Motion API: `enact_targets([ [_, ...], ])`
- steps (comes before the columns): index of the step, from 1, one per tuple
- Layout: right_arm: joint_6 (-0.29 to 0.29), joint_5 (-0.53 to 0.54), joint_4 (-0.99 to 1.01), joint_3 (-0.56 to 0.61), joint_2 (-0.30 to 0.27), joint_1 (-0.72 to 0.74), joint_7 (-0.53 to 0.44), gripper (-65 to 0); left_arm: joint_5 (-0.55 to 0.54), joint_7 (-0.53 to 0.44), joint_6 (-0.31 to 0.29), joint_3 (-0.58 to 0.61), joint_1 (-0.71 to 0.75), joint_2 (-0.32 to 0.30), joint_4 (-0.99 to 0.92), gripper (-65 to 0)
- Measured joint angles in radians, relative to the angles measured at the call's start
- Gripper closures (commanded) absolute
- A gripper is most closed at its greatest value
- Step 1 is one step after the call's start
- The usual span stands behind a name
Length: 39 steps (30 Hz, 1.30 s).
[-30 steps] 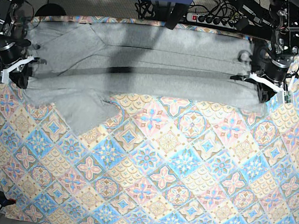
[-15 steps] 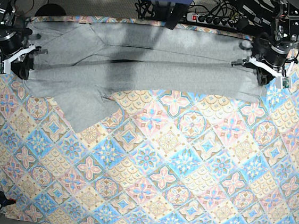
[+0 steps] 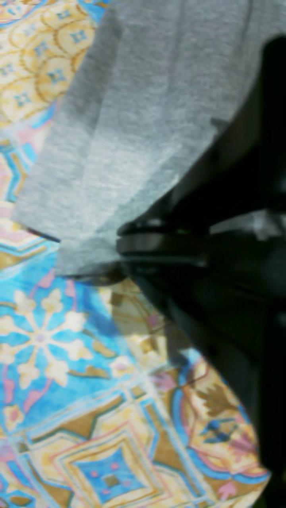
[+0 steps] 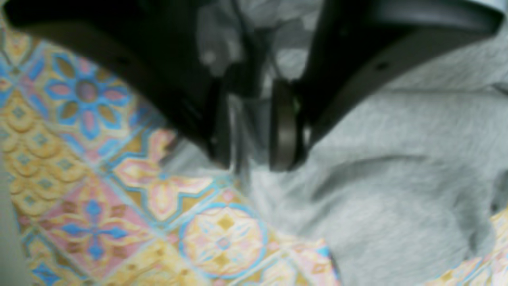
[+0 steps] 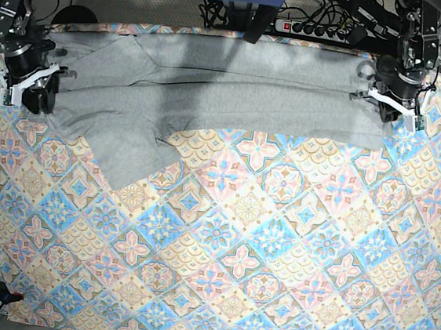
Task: Fold the T-shirt properly
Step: 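Grasp the hanging sleeve with the right gripper and fold it onto the shirt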
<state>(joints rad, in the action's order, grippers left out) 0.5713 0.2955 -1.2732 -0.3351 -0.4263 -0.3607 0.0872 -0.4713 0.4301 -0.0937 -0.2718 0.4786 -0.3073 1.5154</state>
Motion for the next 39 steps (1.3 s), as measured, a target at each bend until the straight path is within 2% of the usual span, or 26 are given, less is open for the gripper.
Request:
enact_targets([
  [3,0.0,0.0,-0.002,-0.004,0.005,0.009,-0.002,-20.1,0.001,0.0,0.013,0.034,0.0,-0.004,0.0,-18.3],
  [7,0.003,0.0,-0.003,-0.005,0.012,0.028,-0.005,-20.1,0.0,0.0,0.008,0.057,0.001,-0.004,0.0,-23.5],
  [13,-0.003,-0.009,-0.003,0.029,0.007,0.131,-0.001,-20.2,-0.001,0.0,0.01,0.056,0.001,0.0,0.0,-23.6],
  [19,0.011,-0.239,0.004,0.208,0.009,0.229,0.013,-20.3,-0.003,0.0,0.01,0.056,0.001,0.002,0.0,-23.6],
  [22,0.007,-0.332,0.026,0.307,0.014,0.309,0.131,-20.3,-0.004,0.0,0.011,0.056,0.001,0.0,0.0,-23.6],
  [26,0.004,-0.359,0.13,0.374,0.053,0.423,0.142,-20.4,-0.004,0.0,0.011,0.056,-0.001,0.005,0.0,-23.6],
  [27,0.016,-0.364,0.165,0.384,0.056,0.447,0.143,-20.4,-0.003,0.0,0.011,0.056,-0.002,0.004,0.0,-23.6],
  [31,0.004,-0.371,0.308,0.432,0.053,0.507,0.146,-20.7,-0.003,0.0,0.01,0.056,-0.001,0.005,0.0,-23.6],
  [36,0.004,-0.365,0.428,0.467,0.052,0.603,0.141,-28.1,-0.003,0.0,0.011,0.056,-0.001,0.005,0.0,-23.6],
  [39,0.001,-0.354,0.456,0.467,0.055,0.612,0.125,-30.2,-0.003,0.0,0.011,0.056,-0.002,0.005,0.0,-23.6],
])
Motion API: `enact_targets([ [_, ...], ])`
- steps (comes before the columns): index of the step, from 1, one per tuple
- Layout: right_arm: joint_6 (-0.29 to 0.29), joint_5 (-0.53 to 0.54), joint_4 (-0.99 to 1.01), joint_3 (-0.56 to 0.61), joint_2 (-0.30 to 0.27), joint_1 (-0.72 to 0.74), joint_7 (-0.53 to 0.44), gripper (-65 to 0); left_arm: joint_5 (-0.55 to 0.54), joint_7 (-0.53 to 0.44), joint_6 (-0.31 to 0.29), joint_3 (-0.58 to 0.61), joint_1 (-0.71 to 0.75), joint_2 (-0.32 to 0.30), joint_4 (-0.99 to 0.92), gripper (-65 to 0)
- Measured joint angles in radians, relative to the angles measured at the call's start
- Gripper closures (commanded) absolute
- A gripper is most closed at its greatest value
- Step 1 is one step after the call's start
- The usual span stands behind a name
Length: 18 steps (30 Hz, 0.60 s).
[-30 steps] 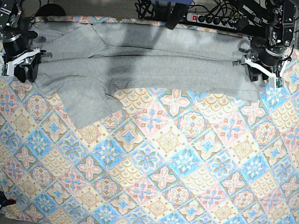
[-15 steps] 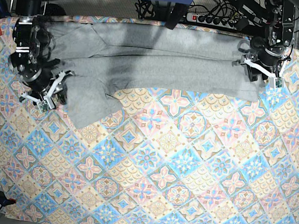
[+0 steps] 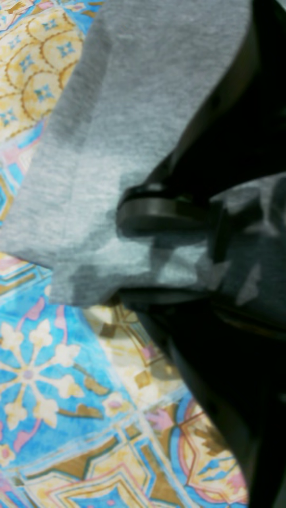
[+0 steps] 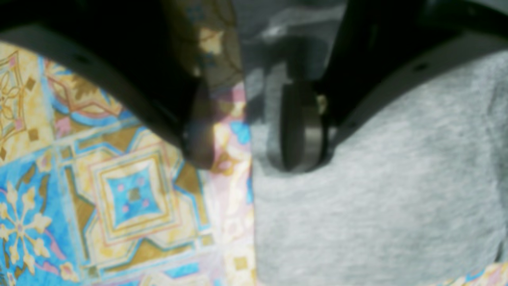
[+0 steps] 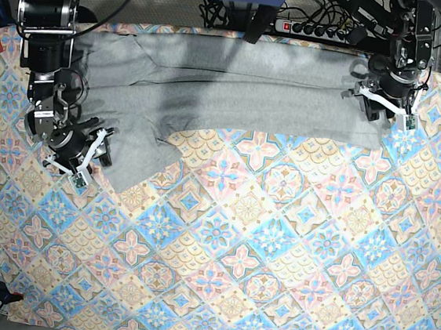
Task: Fold the T-shirt properly
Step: 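Grasp the hanging sleeve with the right gripper and fold it onto the shirt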
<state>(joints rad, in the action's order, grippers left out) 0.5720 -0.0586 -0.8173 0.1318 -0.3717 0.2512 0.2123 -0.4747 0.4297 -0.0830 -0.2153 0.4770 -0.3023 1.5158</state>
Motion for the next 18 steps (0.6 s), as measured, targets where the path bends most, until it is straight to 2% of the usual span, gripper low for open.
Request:
enact_targets([
  [3,0.003,0.013,0.008,0.002,-0.004,-0.004,-0.009,-29.2,0.0,0.0,0.0,0.0,0.0,0.0,0.0,-23.6],
  [5,0.01,0.01,0.008,0.003,-0.005,-0.002,-0.004,-26.0,0.0,0.0,0.0,0.0,0.0,0.0,0.0,-23.6],
  [7,0.044,0.01,0.008,0.004,-0.004,-0.002,-0.005,-19.7,0.0,0.0,0.0,0.0,0.0,0.0,0.0,-23.6],
  [9,0.108,0.005,0.008,0.004,-0.005,-0.002,-0.005,-11.4,0.0,0.0,0.0,0.0,0.0,0.0,0.0,-23.6],
  [12,0.121,0.006,0.002,0.002,-0.005,-0.006,-0.005,-0.4,0.0,0.0,0.0,0.0,0.0,0.0,0.0,-23.6],
  [18,0.123,-0.008,-0.123,-0.026,-0.001,-0.09,0.02,-0.5,0.001,-0.003,0.0,-0.006,-0.002,0.019,0.0,-23.6],
])
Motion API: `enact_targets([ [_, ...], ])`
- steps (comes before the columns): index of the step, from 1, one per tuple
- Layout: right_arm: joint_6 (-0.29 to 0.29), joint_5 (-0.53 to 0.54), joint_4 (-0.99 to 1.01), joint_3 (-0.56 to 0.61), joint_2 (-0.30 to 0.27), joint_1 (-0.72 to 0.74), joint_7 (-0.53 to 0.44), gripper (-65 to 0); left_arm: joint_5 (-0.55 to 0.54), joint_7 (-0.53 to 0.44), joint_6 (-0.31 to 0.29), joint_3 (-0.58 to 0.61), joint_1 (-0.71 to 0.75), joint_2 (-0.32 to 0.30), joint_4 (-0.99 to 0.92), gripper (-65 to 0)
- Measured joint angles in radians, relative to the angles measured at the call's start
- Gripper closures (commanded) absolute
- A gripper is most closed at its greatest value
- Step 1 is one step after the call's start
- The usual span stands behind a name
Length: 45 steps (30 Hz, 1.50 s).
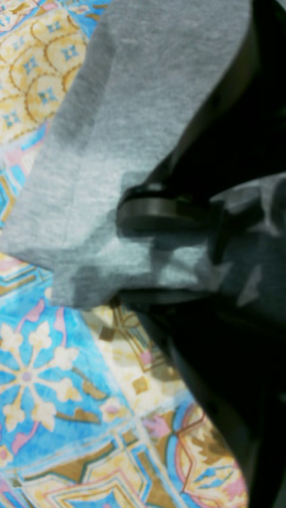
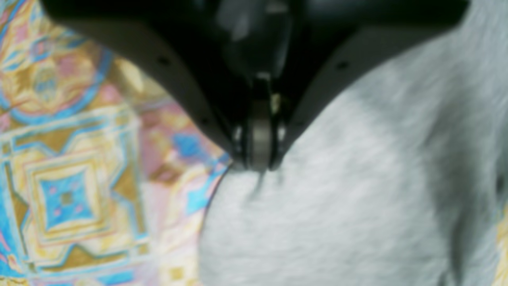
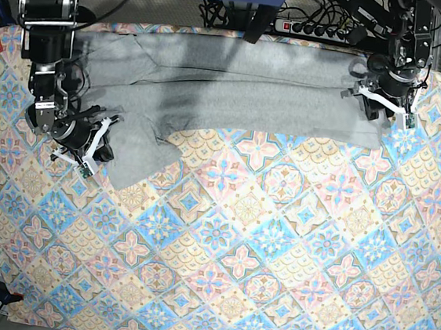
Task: Fold the T-shirt properly
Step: 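Grasp the hanging sleeve with the right gripper and fold it onto the shirt, then push the folded shirt's ends inward with both grippers to compact it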
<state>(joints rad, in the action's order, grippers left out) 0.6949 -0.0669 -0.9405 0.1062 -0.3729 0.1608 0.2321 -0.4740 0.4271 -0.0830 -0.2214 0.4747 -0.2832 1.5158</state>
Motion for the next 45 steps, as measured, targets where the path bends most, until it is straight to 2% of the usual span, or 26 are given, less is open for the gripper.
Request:
enact_targets([
  [3,0.004,-0.002,-0.159,-0.093,0.005,-0.109,0.01,-0.5,0.001,-0.005,0.0,0.003,-0.007,0.005,0.0,-23.6],
  [5,-0.002,-0.006,-0.279,-0.134,-0.002,-0.175,0.071,-0.5,0.001,-0.003,0.0,0.004,-0.012,0.003,0.0,-23.6],
  [8,-0.005,-0.013,-0.463,-0.145,0.008,-0.272,0.126,-0.5,0.0,-0.002,0.0,0.004,-0.016,0.006,0.0,-23.6],
  [12,0.008,0.011,-0.666,-0.137,0.029,-0.406,0.135,-0.5,-0.001,-0.001,0.0,0.006,-0.017,0.003,0.0,-23.6],
  [16,0.003,-0.005,-0.798,-0.146,0.016,-0.53,0.151,-0.5,0.0,0.0,0.0,0.005,-0.017,0.006,0.0,-23.6],
  [26,0.005,0.018,-0.894,-0.255,0.029,-0.713,0.14,-0.5,-0.001,-0.001,-0.001,0.006,-0.018,0.004,0.0,-23.6],
  [32,0.006,0.066,-0.93,-0.248,0.031,-0.777,0.128,-0.5,0.0,0.001,0.0,0.006,-0.029,0.003,0.0,-23.6],
  [41,0.005,0.053,-0.925,-0.248,0.029,-0.845,0.145,-0.9,-0.001,0.0,0.0,0.001,-0.033,0.003,0.0,-24.1],
  [43,0.004,0.052,-0.925,-0.251,0.029,-0.843,0.143,-2.8,-0.001,0.0,-0.001,0.001,-0.034,0.004,0.0,-24.2],
  [45,0.009,0.052,-0.925,-0.264,0.03,-0.843,0.144,-7.5,-0.001,0.0,0.0,0.001,-0.034,0.004,0.0,-24.3],
])
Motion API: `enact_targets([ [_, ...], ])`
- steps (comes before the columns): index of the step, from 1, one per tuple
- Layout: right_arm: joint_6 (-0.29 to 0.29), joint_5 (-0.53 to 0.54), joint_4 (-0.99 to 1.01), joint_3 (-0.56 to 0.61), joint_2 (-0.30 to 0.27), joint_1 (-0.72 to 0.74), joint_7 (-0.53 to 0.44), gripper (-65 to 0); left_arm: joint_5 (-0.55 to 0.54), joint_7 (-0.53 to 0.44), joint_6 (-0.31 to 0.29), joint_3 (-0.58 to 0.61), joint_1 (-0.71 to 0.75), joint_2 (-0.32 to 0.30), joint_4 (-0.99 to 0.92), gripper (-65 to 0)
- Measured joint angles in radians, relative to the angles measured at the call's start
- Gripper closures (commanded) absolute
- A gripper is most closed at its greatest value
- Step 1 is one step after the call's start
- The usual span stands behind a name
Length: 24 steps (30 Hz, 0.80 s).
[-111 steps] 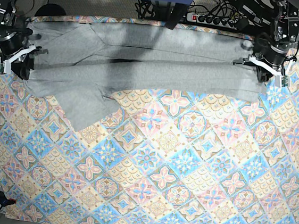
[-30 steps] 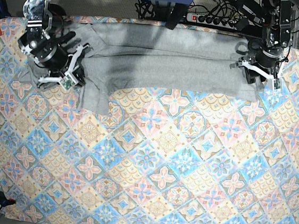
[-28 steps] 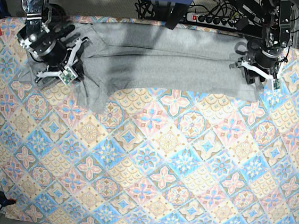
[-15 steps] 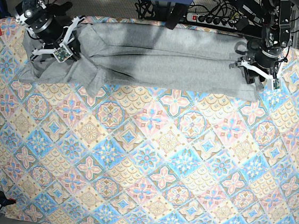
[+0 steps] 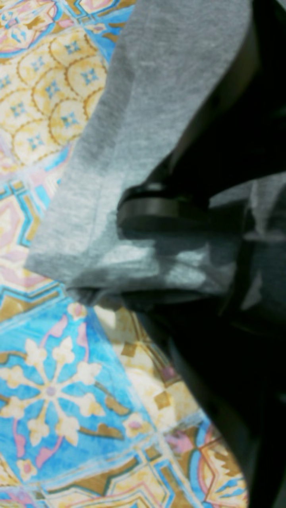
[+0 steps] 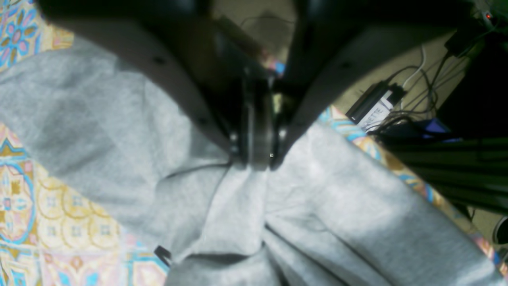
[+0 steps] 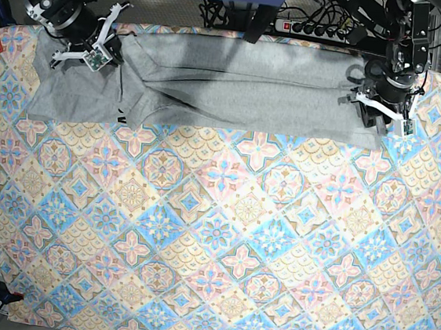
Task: Fold the T-shirt properly
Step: 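Push the folded shirt's ends inward with both grippers to compact it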
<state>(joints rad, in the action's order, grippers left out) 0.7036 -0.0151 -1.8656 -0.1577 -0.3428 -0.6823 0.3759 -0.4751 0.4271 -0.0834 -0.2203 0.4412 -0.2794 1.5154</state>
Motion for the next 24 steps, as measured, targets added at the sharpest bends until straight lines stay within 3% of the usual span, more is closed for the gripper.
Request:
enact_targets([
  [3,-0.003,0.004,-0.001,-0.071,0.011,0.003,-0.009,-16.1,0.0,0.0,0.0,-0.003,0.001,-0.001,0.0,-24.3],
  [7,-0.009,-0.003,-0.01,-0.126,0.086,0.063,0.001,-22.6,-0.021,0.004,-0.008,-0.067,0.006,0.003,0.0,-24.3],
  [12,0.001,0.013,-0.021,-0.12,0.117,0.107,0.003,-23.2,-0.076,0.011,0.003,-0.13,0.01,-0.026,0.0,-24.3],
  [15,-0.007,-0.004,-0.013,-0.058,0.106,0.155,0.013,-23.2,-0.09,0.068,0.001,-0.134,0.004,-0.056,0.0,-24.7],
  [19,0.003,0.01,-0.013,0.025,0.117,0.221,-0.008,-23.2,-0.091,0.126,0.0,-0.129,-0.025,-0.067,-0.003,-31.3],
  [24,-0.009,-0.005,0.026,0.041,0.11,0.215,0.014,-23.2,-0.09,0.267,-0.003,-0.128,-0.096,-0.068,-0.005,-34.0],
])
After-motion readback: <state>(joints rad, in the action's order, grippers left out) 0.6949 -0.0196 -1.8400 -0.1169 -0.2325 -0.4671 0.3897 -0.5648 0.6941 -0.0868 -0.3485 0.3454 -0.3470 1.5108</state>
